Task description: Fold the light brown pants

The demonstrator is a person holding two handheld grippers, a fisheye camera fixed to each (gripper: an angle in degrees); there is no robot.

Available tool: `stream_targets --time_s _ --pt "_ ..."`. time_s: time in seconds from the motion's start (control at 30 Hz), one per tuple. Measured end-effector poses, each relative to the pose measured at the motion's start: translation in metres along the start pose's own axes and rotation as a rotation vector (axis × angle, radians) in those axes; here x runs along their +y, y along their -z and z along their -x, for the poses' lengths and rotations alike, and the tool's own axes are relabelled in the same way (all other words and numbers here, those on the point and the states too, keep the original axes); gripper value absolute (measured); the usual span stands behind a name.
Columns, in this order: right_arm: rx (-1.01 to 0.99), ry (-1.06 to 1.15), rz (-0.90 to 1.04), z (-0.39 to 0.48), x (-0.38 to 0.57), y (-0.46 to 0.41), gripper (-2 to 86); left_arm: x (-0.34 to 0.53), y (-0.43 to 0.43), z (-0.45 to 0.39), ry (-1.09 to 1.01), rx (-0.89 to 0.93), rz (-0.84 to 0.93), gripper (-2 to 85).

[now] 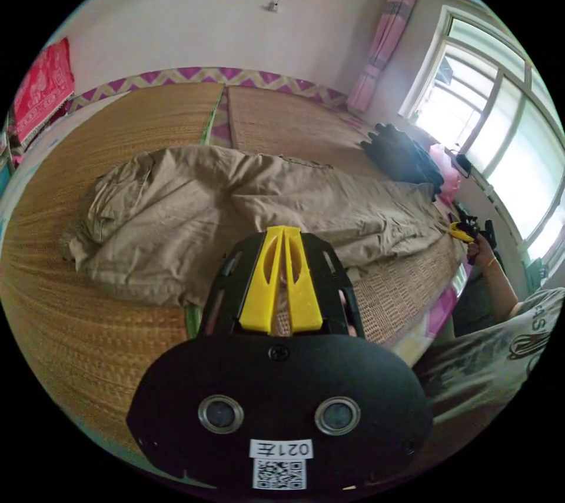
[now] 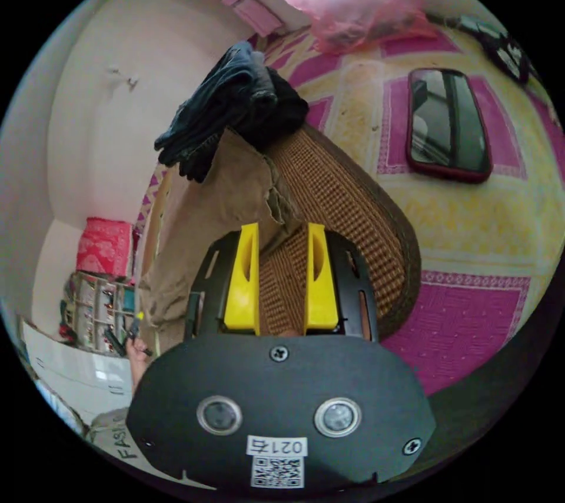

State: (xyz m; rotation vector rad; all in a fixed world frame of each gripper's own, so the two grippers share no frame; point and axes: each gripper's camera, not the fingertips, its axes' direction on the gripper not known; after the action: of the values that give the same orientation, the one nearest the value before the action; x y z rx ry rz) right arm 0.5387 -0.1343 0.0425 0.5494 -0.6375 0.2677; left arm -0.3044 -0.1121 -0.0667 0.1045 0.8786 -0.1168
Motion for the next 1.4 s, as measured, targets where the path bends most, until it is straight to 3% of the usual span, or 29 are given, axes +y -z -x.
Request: stream_targets --time_s 0.2,0.3,0.4,0.6,0.77,0.87,0.97,1.03,1.2,1.4 --pt "-0.07 -0.056 0.015 0.014 -0.008 -0.024 9.1 0.034 0.033 0.009 0.024 -0.012 0.012 -0.9" --pt "-0.167 -0.099 -0.007 0.02 -0.005 -0.03 2.8 0.049 0.054 0.021 0.06 0.014 -0.003 -0.9" --pt "-0.151 0.037 -0.084 0.08 0.002 -0.007 1.5 0.064 0.079 0.036 0.081 0.009 -0.024 -1.0" --pt "-0.092 0.607 -0.112 0.345 0.07 0.006 0.9 0.09 0.13 0.076 0.136 0.057 -0.077 -1.0" --pt "-0.066 1.003 0.012 0.571 0.21 -0.106 0.6 0.114 0.165 0.108 0.178 0.058 -0.123 -1.0" --pt "0.03 1.149 0.072 0.646 0.289 -0.206 0.4 0.128 0.181 0.128 0.228 0.092 -0.14 -1.0" --pt "0.208 1.232 0.198 0.67 0.349 -0.327 0.1 0.143 0.197 0.146 0.269 0.11 -0.152 -1.0" --pt "0.265 1.241 0.231 0.669 0.369 -0.361 0.0 0.151 0.208 0.155 0.272 0.096 -0.151 -1.0" --pt "0.243 1.258 0.152 0.688 0.393 -0.332 0.0 0.159 0.232 0.179 0.239 0.037 -0.159 -0.9" --pt "0.306 1.349 0.135 0.69 0.433 -0.361 1.1 0.129 0.238 0.235 0.354 0.16 -0.271 -0.4"
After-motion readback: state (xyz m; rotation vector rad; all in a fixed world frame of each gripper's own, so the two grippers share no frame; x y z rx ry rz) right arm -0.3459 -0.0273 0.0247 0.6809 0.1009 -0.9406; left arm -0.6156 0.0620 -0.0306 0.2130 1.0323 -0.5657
